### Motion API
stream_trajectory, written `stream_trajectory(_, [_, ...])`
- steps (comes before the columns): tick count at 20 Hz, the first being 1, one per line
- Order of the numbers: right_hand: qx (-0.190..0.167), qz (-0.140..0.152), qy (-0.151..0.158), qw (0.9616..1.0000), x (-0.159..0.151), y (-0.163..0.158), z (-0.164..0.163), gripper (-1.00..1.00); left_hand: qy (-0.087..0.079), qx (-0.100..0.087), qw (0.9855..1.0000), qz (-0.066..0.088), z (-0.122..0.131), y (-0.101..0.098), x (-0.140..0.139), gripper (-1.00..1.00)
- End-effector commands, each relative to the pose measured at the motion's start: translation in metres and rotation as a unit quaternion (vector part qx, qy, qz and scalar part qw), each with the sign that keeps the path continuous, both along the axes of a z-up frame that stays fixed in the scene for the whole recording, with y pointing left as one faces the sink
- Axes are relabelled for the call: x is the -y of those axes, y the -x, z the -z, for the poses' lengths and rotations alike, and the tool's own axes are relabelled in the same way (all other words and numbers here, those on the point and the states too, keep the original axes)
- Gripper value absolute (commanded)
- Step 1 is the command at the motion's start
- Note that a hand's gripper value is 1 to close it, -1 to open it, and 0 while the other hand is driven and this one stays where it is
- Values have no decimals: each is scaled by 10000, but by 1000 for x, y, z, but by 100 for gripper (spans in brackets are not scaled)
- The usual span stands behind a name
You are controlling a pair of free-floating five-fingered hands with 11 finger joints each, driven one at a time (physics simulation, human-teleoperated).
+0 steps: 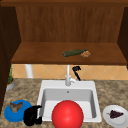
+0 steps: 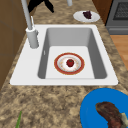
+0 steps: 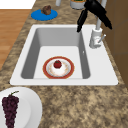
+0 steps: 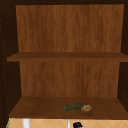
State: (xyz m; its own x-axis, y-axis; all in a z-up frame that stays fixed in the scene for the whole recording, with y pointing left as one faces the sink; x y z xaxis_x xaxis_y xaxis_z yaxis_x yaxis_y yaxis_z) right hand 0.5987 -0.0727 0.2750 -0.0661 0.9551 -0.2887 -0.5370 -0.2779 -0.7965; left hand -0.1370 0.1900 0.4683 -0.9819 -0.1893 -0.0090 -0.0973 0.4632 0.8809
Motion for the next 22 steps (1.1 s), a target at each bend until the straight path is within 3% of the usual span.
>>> stream_trajectory(1, [-1,-146,11,9999,4,-13,31,-100,0,0,10000,0,0,0,0,0])
stream_trajectory(7, [-93,-241,-133,9996,8,-33,78,-100,0,0,10000,0,0,0,0,0])
stream_trajectory(8, [-126,-235,-160,9995,7,-38,86,100,0,0,10000,0,0,0,0,0])
stream_trajectory(17, [-21,-338,-262,9991,5,-73,116,100,0,0,10000,0,0,0,0,0])
stream_trajectory(22, [-40,-399,392,9984,-22,-75,102,100,0,0,10000,0,0,0,0,0])
